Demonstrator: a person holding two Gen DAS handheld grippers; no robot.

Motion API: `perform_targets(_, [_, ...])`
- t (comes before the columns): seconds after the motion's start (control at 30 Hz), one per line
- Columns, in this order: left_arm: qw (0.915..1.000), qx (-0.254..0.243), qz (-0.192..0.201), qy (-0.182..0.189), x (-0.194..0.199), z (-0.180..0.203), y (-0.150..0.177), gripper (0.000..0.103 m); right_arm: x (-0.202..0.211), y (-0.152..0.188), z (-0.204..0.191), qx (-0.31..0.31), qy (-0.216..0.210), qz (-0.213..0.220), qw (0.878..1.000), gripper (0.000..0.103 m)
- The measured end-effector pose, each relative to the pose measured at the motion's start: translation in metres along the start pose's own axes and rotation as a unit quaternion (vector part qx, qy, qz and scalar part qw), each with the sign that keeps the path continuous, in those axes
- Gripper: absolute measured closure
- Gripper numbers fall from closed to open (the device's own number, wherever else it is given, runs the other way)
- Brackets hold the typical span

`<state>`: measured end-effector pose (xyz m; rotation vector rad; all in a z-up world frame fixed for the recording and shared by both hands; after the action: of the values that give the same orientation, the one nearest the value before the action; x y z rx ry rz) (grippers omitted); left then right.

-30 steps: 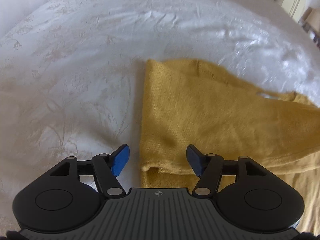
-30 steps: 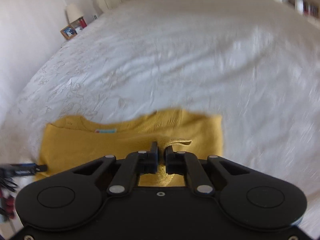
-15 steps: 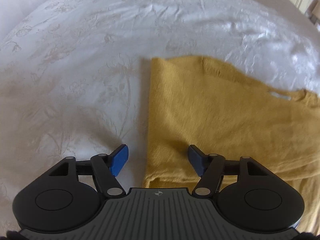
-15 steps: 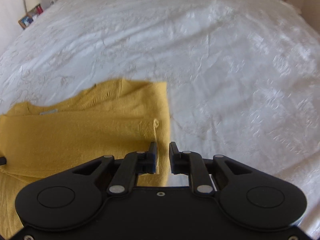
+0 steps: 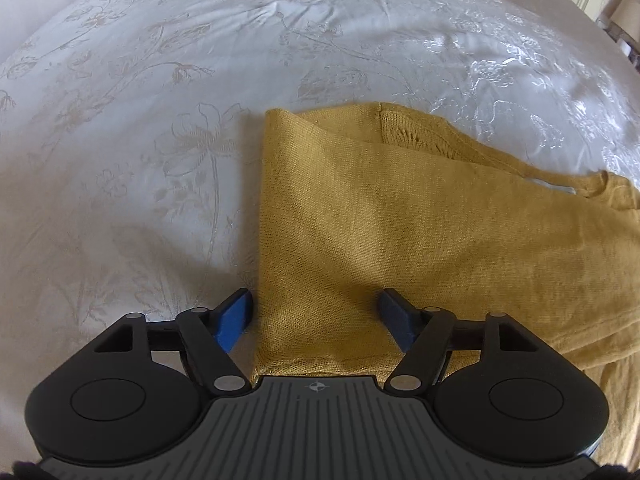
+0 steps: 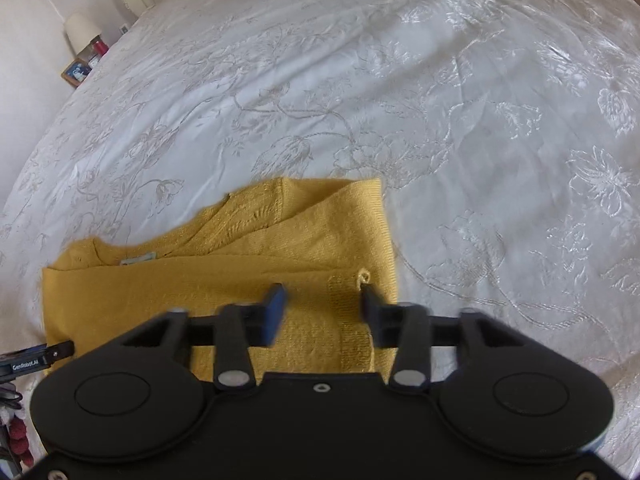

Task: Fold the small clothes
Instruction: 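Move both grippers to the sweater hem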

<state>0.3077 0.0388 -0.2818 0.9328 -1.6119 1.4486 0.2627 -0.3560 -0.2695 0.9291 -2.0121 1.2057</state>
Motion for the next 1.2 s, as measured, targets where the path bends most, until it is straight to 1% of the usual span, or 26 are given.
perform_targets(0.03, [1.0000, -0.002, 0.000, 0.000, 0.000, 0.000, 0.000, 0.032, 0.007, -0.002, -0.006, 0.016, -0.006, 0.019, 1.000, 0.094])
perform_targets(0.07, [1.0000, -0.003, 0.001, 0.000, 0.000, 0.000, 0.000, 0.032, 0.017, -0.005, -0.015, 0.041, -0.013, 0.045, 0.998, 0.094])
perform_targets(0.1, [1.0000, -0.002, 0.002, 0.000, 0.000, -0.001, 0.000, 0.031, 0.024, -0.007, -0.021, 0.066, -0.006, 0.066, 0.996, 0.094])
perform_targets(0.13, [1.0000, -0.001, 0.003, 0.001, 0.000, -0.002, 0.000, 0.030, 0.027, -0.008, -0.024, 0.091, 0.015, 0.077, 0.993, 0.094])
perform_targets(0.17, [1.0000, 0.000, 0.005, 0.000, 0.000, -0.002, 0.001, 0.029, 0.023, -0.008, -0.023, 0.105, 0.039, 0.072, 0.991, 0.094])
perform_targets(0.2, [1.0000, 0.000, 0.006, -0.001, -0.001, -0.001, 0.001, 0.028, 0.012, -0.008, -0.016, 0.103, 0.061, 0.051, 0.992, 0.092])
perform_targets(0.27, [1.0000, -0.002, 0.007, -0.004, -0.001, -0.001, 0.000, 0.027, -0.008, -0.002, 0.002, 0.077, 0.091, 0.008, 0.993, 0.090])
perform_targets(0.3, [1.0000, -0.003, 0.006, -0.005, -0.001, -0.001, 0.000, 0.027, -0.012, 0.000, 0.010, 0.066, 0.110, 0.000, 0.992, 0.085])
perform_targets(0.37, [1.0000, -0.002, 0.004, -0.005, 0.000, -0.001, 0.000, 0.027, -0.005, 0.000, 0.017, 0.046, 0.122, 0.016, 0.991, 0.082])
perform_targets(0.4, [1.0000, -0.002, 0.004, -0.004, 0.000, -0.001, -0.001, 0.027, 0.002, -0.001, 0.016, 0.040, 0.122, 0.030, 0.991, 0.074])
perform_targets(0.43, [1.0000, -0.001, 0.004, -0.002, 0.000, -0.002, -0.001, 0.026, 0.009, -0.001, 0.012, 0.040, 0.118, 0.042, 0.991, 0.059])
perform_targets(0.47, [1.0000, 0.001, 0.005, 0.001, 0.000, -0.002, 0.000, 0.025, 0.015, -0.001, 0.006, 0.046, 0.109, 0.053, 0.991, 0.052])
perform_targets(0.5, [1.0000, 0.002, 0.007, 0.005, 0.000, -0.002, 0.000, 0.023, 0.018, 0.000, 0.000, 0.056, 0.097, 0.059, 0.992, 0.040])
perform_targets(0.53, [0.9999, 0.003, 0.007, 0.010, -0.001, -0.003, 0.000, 0.019, 0.018, 0.002, -0.007, 0.070, 0.080, 0.057, 0.993, 0.030])
perform_targets(0.57, [0.9999, 0.004, 0.005, 0.016, -0.002, -0.002, 0.001, 0.009, 0.013, 0.005, -0.012, 0.082, 0.074, 0.046, 0.993, 0.027])
perform_targets(0.63, [0.9997, 0.004, -0.005, 0.022, -0.006, -0.001, 0.002, 0.000, -0.001, 0.013, -0.009, 0.088, 0.093, 0.015, 0.992, 0.027])
perform_targets(0.67, [0.9998, 0.002, -0.004, 0.021, -0.008, 0.000, 0.002, 0.000, -0.009, 0.018, -0.003, 0.080, 0.104, 0.001, 0.991, 0.027])
perform_targets(0.7, [0.9998, -0.002, -0.002, 0.019, -0.008, 0.001, 0.002, 0.000, -0.016, 0.023, 0.008, 0.057, 0.111, -0.015, 0.992, 0.025])
perform_targets(0.73, [0.9998, -0.006, -0.001, 0.019, -0.008, 0.002, 0.002, 0.000, -0.019, 0.027, 0.016, 0.028, 0.107, -0.020, 0.994, 0.021])
perform_targets(0.8, [0.9996, -0.007, -0.007, 0.025, -0.004, 0.000, 0.001, 0.000, -0.012, 0.028, 0.026, -0.024, 0.093, -0.012, 0.995, 0.021])
perform_targets(0.87, [0.9990, -0.013, -0.013, 0.041, 0.005, -0.001, 0.004, 0.000, 0.003, 0.030, 0.028, -0.046, 0.084, -0.001, 0.995, 0.020])
perform_targets(0.9, [0.9982, -0.018, -0.018, 0.055, 0.011, -0.001, 0.008, 0.000, 0.012, 0.031, 0.026, -0.048, 0.074, 0.004, 0.996, 0.020])
perform_targets(0.93, [0.9972, -0.023, -0.023, 0.067, 0.017, -0.001, 0.013, 0.000, 0.019, 0.034, 0.025, -0.049, 0.064, 0.006, 0.997, 0.016])
perform_targets(1.0, [0.9961, -0.029, -0.027, 0.079, 0.032, -0.006, 0.028, 0.000, 0.036, 0.044, 0.020, -0.045, 0.049, 0.008, 0.998, 0.011])
perform_targets(1.07, [0.9965, -0.033, -0.023, 0.073, 0.050, -0.012, 0.045, 0.000, 0.050, 0.058, 0.015, -0.038, 0.040, 0.005, 0.998, 0.010])
perform_targets(1.2, [0.9968, -0.033, -0.028, 0.067, 0.082, -0.024, 0.087, 0.000, 0.075, 0.100, 0.006, -0.037, 0.024, -0.020, 0.999, 0.010])
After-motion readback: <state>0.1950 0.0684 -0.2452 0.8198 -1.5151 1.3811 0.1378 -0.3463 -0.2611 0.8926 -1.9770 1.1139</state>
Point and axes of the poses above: each gripper's, at about its wrist camera, not at the fingertips, and x roughly against the way its jaws point, z to its right, y to its underside, the point moved 7 cm from there along -x, roughly the way its jaws point, and after that the axes turned 5 degrees about -y, right-handed, at the moved point
